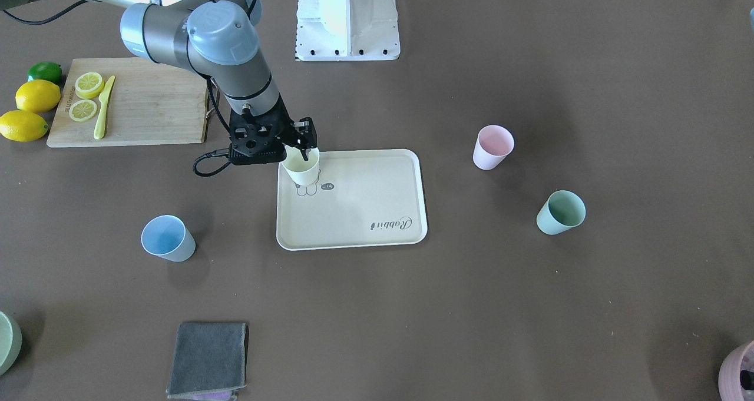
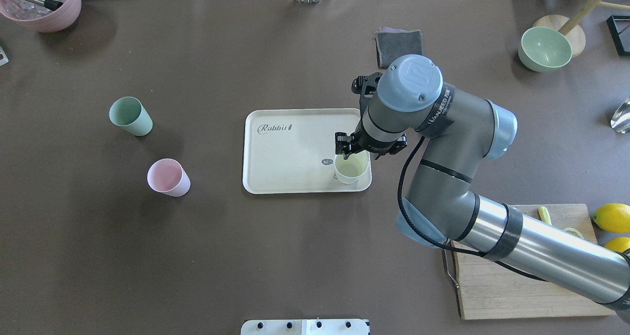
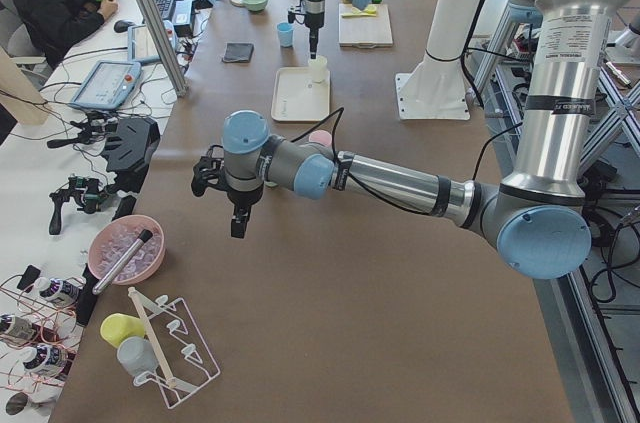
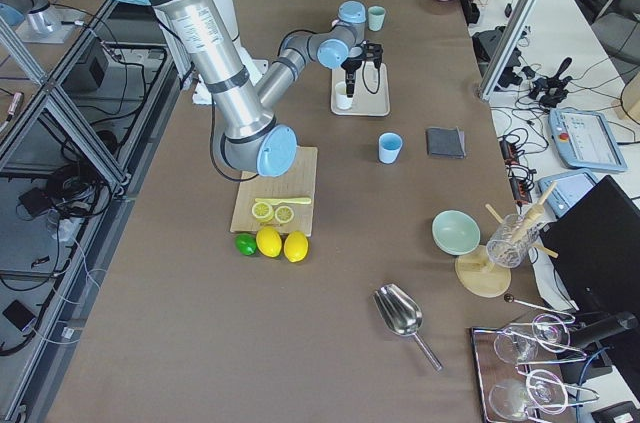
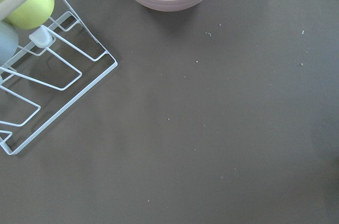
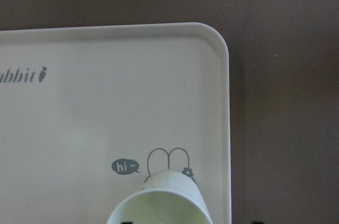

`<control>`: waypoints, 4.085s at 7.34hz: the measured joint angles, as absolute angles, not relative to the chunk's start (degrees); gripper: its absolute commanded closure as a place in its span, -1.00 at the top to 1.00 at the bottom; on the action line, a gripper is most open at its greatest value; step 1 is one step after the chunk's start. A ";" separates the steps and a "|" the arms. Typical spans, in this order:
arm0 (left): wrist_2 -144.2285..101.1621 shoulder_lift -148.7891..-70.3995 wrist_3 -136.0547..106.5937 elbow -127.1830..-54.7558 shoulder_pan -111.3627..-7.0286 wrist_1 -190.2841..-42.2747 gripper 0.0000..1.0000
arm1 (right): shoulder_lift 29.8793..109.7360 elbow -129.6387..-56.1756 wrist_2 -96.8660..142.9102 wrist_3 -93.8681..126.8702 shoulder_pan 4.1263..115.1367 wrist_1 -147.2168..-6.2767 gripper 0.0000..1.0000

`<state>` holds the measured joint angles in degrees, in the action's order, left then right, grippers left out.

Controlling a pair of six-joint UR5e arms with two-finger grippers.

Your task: Place all cups on tray

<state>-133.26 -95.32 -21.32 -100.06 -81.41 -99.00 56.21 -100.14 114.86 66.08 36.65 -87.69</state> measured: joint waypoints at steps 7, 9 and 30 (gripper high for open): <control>-119.25 -97.39 -62.62 -115.44 -48.77 -102.50 0.94 | 64.72 -105.79 124.29 53.33 51.93 -92.81 1.00; -115.05 -100.34 -65.26 -113.20 -42.85 -102.74 0.82 | 66.38 -105.65 125.71 49.93 54.67 -92.82 1.00; -112.62 -121.77 -72.94 -103.67 -36.86 -91.25 -1.00 | 68.64 -107.20 127.17 47.68 58.52 -92.64 1.00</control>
